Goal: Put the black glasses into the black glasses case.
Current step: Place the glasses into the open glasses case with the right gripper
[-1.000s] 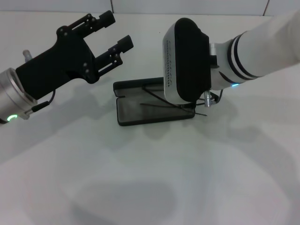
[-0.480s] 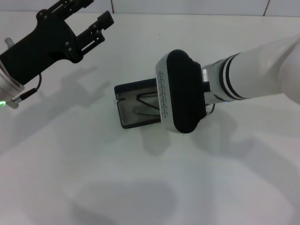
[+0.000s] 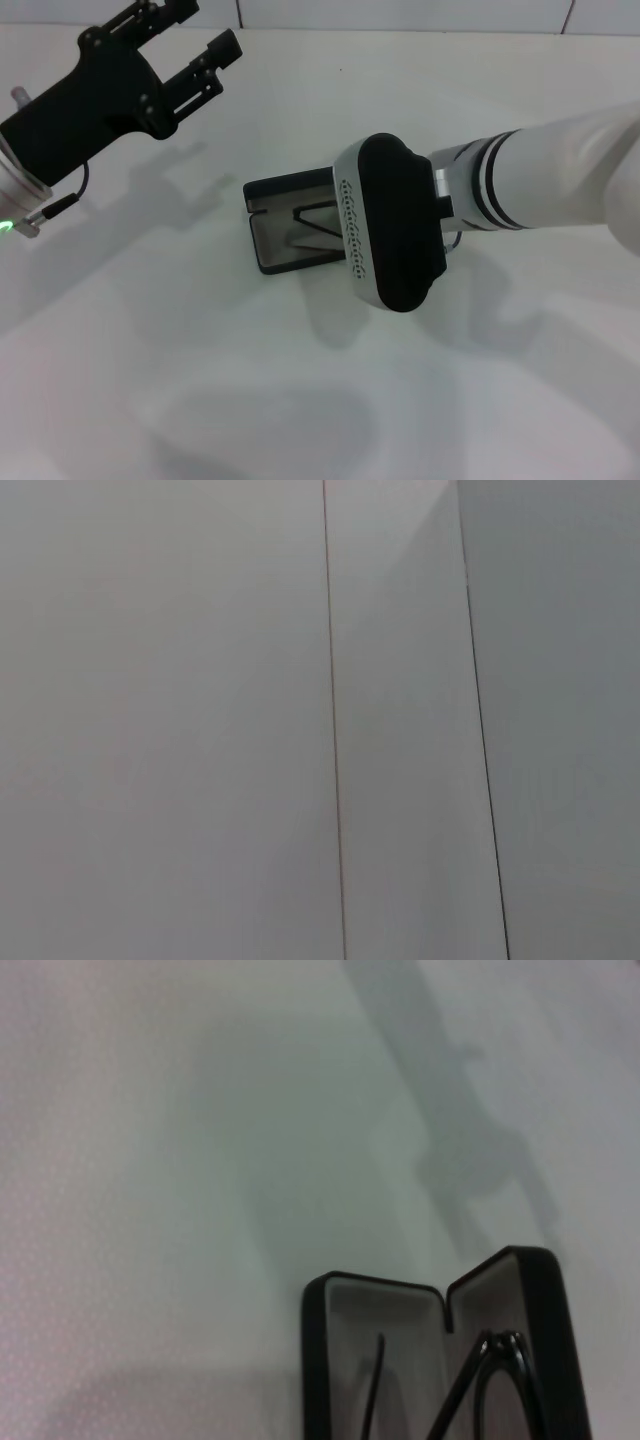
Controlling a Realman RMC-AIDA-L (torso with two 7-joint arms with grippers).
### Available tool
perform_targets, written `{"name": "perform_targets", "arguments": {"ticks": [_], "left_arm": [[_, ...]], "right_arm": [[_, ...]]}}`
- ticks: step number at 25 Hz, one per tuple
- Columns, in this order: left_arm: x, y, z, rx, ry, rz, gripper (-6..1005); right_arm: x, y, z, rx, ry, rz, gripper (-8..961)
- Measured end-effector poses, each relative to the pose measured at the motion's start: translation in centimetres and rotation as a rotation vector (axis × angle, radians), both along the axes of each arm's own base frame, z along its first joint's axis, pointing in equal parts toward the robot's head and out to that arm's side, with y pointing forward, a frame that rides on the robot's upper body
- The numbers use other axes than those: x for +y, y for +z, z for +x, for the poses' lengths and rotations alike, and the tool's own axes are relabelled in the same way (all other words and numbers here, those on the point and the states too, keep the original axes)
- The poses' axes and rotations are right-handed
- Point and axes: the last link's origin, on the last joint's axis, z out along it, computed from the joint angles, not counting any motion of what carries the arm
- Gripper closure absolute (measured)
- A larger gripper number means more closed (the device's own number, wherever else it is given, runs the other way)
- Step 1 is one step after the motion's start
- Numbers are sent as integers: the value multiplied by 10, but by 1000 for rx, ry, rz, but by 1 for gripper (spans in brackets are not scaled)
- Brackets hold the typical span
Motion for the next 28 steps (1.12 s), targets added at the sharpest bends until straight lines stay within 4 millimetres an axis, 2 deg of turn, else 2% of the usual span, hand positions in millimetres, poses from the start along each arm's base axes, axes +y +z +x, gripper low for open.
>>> {"name": "perform_targets", "arguments": {"ticks": [11,28], "left_arm": [[-3,-1,-2,-2,2,-5,343],[-4,-2,-2,-1,1,0,343]], "right_arm": [[-12,-2,-1,12,135,52,725],[-9,0,5,27,188,82,718]]}}
